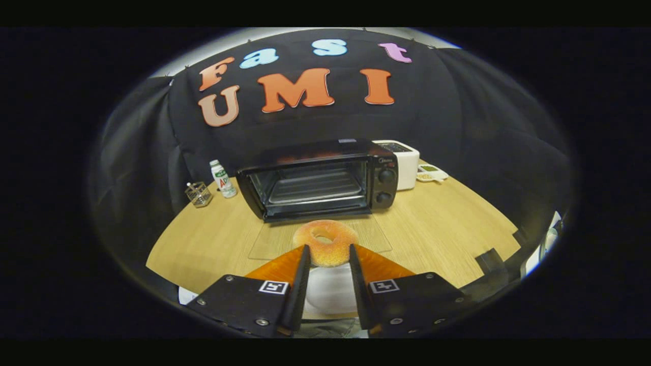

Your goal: Open the toaster oven, put the food inside, and close the toaster oven door.

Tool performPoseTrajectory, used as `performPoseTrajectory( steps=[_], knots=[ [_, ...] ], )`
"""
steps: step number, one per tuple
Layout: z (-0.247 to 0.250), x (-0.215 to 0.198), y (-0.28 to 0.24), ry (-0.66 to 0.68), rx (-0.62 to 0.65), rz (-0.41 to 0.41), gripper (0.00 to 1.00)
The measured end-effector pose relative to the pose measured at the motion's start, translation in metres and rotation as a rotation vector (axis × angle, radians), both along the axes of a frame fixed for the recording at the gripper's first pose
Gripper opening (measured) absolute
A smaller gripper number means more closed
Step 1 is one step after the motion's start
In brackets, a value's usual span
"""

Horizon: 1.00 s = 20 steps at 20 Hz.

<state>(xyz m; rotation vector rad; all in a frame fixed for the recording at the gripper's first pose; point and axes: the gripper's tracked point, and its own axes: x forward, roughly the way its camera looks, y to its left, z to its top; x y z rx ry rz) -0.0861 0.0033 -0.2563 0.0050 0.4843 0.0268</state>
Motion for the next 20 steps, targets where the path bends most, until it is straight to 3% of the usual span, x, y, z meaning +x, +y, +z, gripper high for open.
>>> performPoseTrajectory(
  steps=[3,7,14,20],
  knots=[
    [0.013,0.036,0.005,-0.035,0.023,0.01,0.43],
    [0.008,0.081,0.021,-0.038,0.151,0.015,0.44],
    [-0.021,0.136,0.03,0.003,0.491,-0.073,0.44],
    [-0.039,0.18,0.037,0.016,0.638,-0.132,0.44]
  ],
)
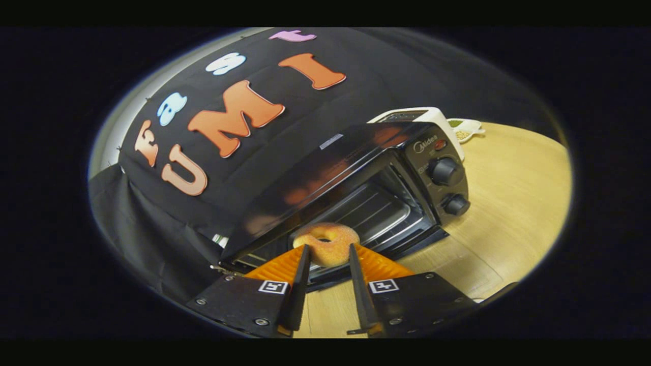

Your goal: Open the toaster oven, put the food inside, and close the toaster oven door.

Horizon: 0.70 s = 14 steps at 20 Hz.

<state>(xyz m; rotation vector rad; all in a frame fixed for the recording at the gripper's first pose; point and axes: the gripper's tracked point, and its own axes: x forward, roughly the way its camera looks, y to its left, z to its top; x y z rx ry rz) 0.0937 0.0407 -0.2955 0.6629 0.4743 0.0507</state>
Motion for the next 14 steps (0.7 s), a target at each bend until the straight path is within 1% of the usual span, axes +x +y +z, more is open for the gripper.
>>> performPoseTrajectory(
  steps=[3,4,7,8,9,10,12,13,14],
  knots=[
    [-0.011,0.016,0.007,0.02,0.036,-0.011,0.44],
    [-0.015,0.022,0.006,0.024,0.028,-0.02,0.44],
    [-0.032,0.027,0.0,0.042,-0.049,-0.035,0.43],
    [-0.033,0.026,0.0,0.036,-0.062,-0.022,0.44],
    [-0.03,0.028,-0.001,0.021,-0.073,-0.024,0.48],
    [-0.028,0.027,-0.003,0.014,-0.092,-0.029,0.5],
    [-0.024,0.025,-0.004,0.002,-0.123,-0.03,0.61],
    [-0.022,0.024,-0.003,-0.007,-0.133,-0.027,0.72],
    [-0.02,0.02,-0.003,-0.01,-0.142,-0.023,0.78]
  ],
)
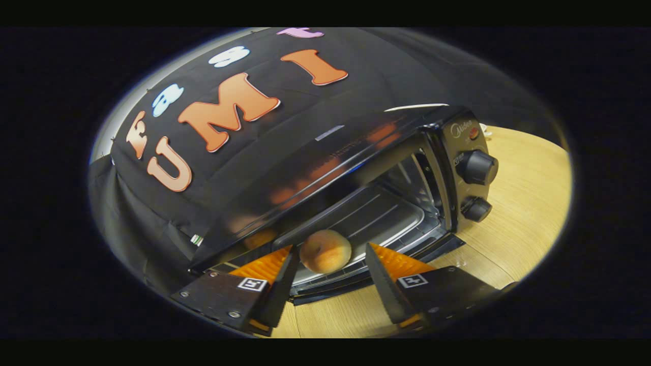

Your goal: Open the toaster oven, put the food inside, and close the toaster oven door.

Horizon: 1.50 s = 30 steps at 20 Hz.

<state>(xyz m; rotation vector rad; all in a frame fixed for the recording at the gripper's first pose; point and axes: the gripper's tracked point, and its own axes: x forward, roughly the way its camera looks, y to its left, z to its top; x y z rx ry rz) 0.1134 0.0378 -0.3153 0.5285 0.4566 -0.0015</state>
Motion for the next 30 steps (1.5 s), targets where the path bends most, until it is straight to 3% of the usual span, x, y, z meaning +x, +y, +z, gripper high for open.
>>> performPoseTrajectory(
  steps=[1,3,5,11,17,21,30],
  knots=[
    [0.001,-0.004,-0.001,0.0,-0.011,0.003,0.87],
    [0.002,-0.012,-0.002,0.001,-0.041,0.008,0.96],
    [0.006,-0.025,-0.005,0.001,-0.08,0.015,0.98],
    [0.032,-0.067,-0.008,-0.038,-0.201,0.042,0.98],
    [0.046,-0.113,-0.017,-0.063,-0.447,0.063,0.98],
    [0.027,-0.144,-0.02,-0.033,-0.534,0.086,0.99],
    [-0.044,-0.187,-0.027,0.114,-0.567,0.097,0.99]
  ],
)
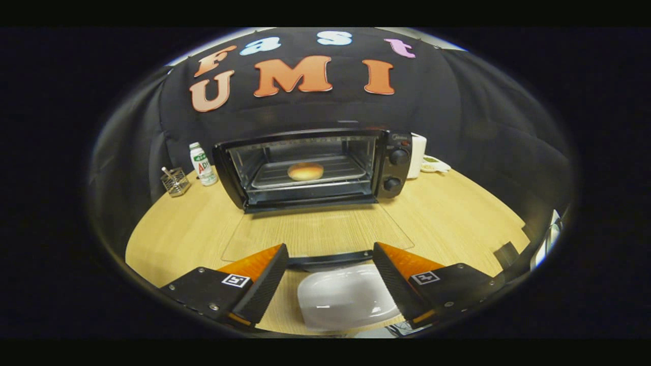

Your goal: Open the toaster oven, put the food inside, and close the toaster oven door.

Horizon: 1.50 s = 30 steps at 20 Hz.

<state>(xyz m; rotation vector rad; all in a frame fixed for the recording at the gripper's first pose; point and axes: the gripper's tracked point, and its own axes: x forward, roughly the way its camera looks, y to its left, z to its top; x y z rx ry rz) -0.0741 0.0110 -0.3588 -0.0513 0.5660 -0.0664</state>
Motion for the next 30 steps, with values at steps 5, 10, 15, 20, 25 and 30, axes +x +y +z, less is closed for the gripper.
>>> performPoseTrajectory(
  steps=[5,10,15,20,25,30],
  knots=[
    [-0.026,-0.007,0.001,0.053,-0.027,0.008,0.99],
    [-0.039,-0.001,0.006,0.078,-0.07,0.046,0.99],
    [-0.031,0.001,0.007,0.057,-0.062,0.069,0.99],
    [0.017,0.013,0.014,-0.016,-0.006,0.079,0.98],
    [0.06,0.04,0.025,-0.08,0.026,0.096,0.98],
    [0.089,0.071,0.031,-0.136,-0.006,0.105,0.99]
  ],
)
